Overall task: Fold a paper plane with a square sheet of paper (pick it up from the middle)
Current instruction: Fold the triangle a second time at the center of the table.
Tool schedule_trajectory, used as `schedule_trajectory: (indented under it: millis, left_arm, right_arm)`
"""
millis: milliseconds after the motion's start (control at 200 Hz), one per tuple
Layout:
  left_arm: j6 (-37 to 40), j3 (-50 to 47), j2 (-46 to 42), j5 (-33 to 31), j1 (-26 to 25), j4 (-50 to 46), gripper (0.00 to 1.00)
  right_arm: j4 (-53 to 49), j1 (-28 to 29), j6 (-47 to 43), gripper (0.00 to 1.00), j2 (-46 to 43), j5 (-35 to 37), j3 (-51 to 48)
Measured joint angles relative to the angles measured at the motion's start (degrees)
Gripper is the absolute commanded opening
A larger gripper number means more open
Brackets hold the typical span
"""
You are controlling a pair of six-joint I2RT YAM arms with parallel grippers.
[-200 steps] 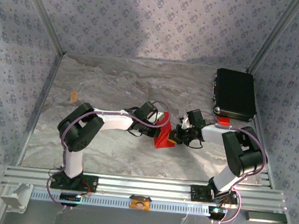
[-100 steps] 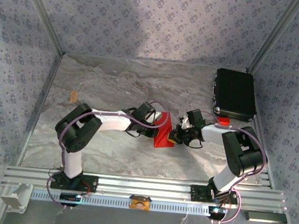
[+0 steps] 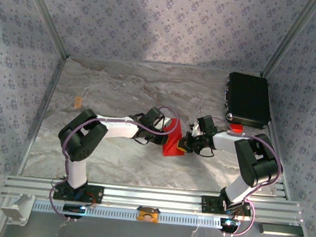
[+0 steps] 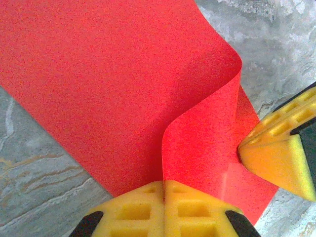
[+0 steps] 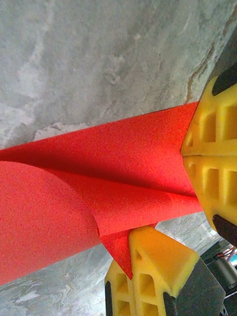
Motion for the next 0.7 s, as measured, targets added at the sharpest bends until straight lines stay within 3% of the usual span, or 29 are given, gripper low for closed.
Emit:
schedule_trajectory:
  millis: [705]
  left_arm:
    - [0.00,-0.07,0.07,-0.85,0.02,-0.09,0.05]
  right_arm:
    - [-0.04,-0.04,0.00,0.00,-0.09,0.04,0.00]
